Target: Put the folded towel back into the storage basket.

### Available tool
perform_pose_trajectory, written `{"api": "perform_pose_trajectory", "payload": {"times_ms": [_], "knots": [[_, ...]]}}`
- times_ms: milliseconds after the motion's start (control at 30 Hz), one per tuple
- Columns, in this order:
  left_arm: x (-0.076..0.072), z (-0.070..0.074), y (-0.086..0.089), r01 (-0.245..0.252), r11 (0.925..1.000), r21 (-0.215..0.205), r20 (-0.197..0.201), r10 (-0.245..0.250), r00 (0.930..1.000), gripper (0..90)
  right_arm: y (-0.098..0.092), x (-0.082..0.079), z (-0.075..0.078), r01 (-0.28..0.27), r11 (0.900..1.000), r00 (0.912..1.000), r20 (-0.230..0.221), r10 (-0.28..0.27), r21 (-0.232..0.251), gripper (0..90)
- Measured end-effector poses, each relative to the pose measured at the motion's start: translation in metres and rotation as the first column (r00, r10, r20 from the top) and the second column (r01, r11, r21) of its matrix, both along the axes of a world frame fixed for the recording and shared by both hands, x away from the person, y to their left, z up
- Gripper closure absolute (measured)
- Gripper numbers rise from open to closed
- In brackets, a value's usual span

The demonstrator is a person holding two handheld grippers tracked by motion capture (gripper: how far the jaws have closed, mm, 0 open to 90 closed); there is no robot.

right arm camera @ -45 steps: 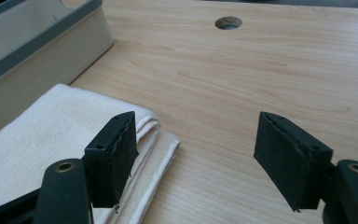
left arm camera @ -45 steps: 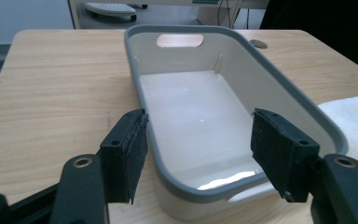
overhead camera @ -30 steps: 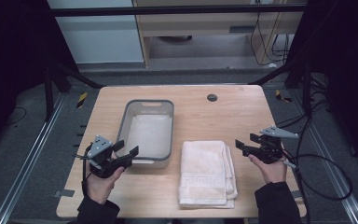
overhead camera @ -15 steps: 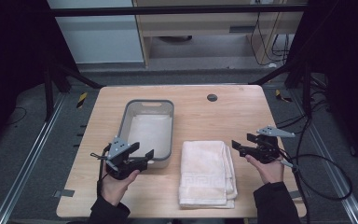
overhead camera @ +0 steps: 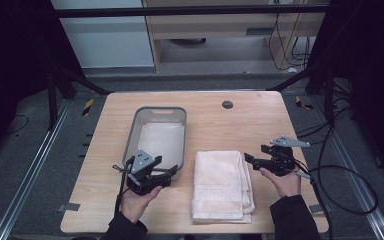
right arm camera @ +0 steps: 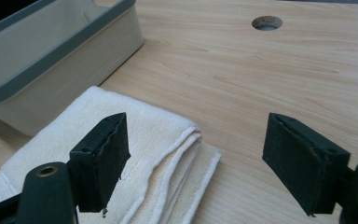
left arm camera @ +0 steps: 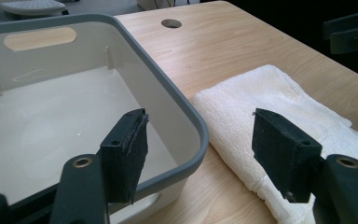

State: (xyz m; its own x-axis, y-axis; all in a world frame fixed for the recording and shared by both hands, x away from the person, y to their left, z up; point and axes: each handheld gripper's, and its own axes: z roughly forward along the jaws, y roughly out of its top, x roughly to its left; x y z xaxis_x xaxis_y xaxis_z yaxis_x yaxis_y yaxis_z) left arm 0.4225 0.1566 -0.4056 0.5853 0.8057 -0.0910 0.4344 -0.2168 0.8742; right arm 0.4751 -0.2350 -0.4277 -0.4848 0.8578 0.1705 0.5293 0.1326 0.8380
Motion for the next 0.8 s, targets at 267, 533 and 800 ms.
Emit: {"api": "perform_pose_trajectory", "payload": {"times_ms": [267, 533, 800], "knots": [[-0.006, -0.006, -0.009, 0.03, 0.9994, 0.017, -0.012, -0.03, 0.9995, 35.1, 0.007, 0.0, -0.006, -0.016, 1.0, 0.9997, -0.02, 0.015, -0.025, 20.2], [-0.013, -0.014, -0.016, 0.05, 0.9981, 0.036, -0.023, -0.049, 0.9985, 36.5, 0.013, 0.001, -0.013, -0.036, 0.998, 0.9988, -0.037, 0.034, -0.055, 18.5], [-0.018, -0.027, -0.023, 0.08, 0.9948, 0.063, -0.06, -0.076, 0.9953, 37.3, 0.019, 0.001, -0.02, -0.046, 0.995, 0.9984, -0.035, 0.043, -0.093, 18.7]]}}
